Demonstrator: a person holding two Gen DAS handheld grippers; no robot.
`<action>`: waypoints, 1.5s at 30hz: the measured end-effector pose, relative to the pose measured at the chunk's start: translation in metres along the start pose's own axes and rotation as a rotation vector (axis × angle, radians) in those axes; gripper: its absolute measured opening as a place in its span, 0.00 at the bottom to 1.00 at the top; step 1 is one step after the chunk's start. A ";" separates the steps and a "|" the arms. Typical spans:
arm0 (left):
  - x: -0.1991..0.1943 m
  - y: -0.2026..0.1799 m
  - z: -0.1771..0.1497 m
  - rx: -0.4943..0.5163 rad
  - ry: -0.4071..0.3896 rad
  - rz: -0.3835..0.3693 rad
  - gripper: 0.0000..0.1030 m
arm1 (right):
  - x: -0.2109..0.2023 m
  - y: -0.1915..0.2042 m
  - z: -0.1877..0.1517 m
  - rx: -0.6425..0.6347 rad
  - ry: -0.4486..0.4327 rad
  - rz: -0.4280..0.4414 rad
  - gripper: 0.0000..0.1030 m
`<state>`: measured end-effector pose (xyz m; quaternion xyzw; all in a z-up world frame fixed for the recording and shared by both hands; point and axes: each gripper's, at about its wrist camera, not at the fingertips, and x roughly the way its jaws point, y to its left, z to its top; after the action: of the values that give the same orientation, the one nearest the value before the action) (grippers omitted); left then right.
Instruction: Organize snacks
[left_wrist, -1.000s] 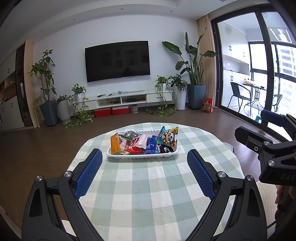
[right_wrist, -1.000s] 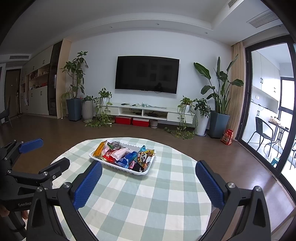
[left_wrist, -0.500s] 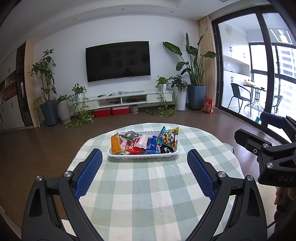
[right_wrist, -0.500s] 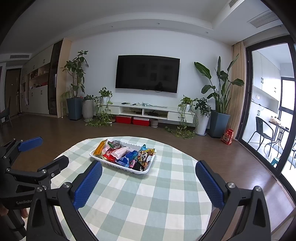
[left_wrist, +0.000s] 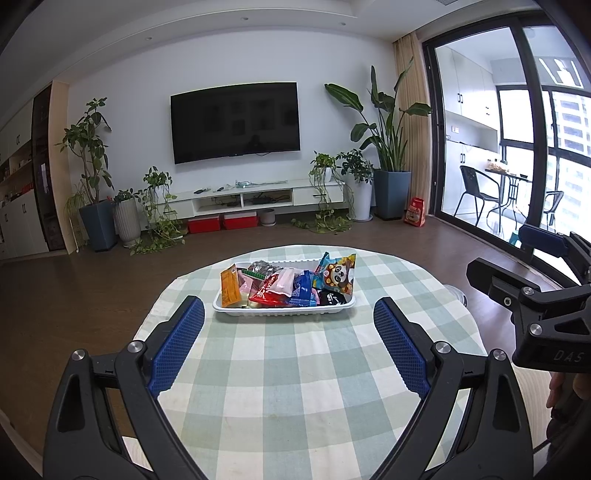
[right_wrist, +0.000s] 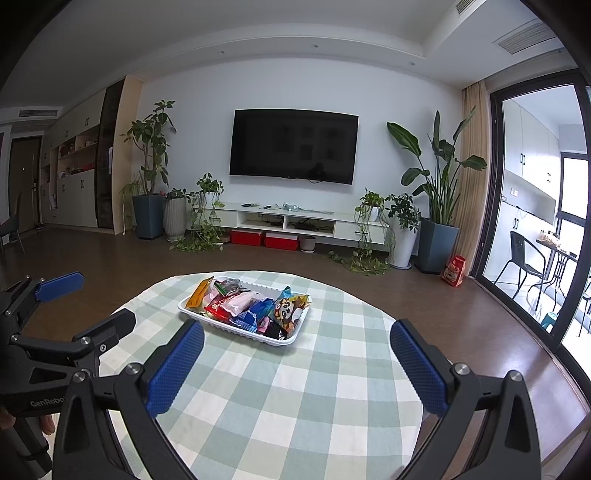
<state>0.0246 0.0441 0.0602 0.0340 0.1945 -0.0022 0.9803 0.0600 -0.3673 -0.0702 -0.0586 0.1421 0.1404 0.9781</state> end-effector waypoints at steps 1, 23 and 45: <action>0.003 0.001 0.000 0.001 0.001 0.000 0.91 | 0.000 0.000 0.000 0.000 0.000 -0.001 1.00; 0.006 0.002 -0.001 -0.003 0.002 0.001 0.91 | -0.001 0.000 0.001 -0.001 0.006 0.002 1.00; -0.031 -0.011 -0.016 -0.049 0.051 -0.011 0.91 | -0.012 -0.001 -0.006 0.003 0.069 0.023 1.00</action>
<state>-0.0100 0.0338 0.0567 0.0091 0.2197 -0.0020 0.9755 0.0480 -0.3727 -0.0727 -0.0605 0.1767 0.1493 0.9710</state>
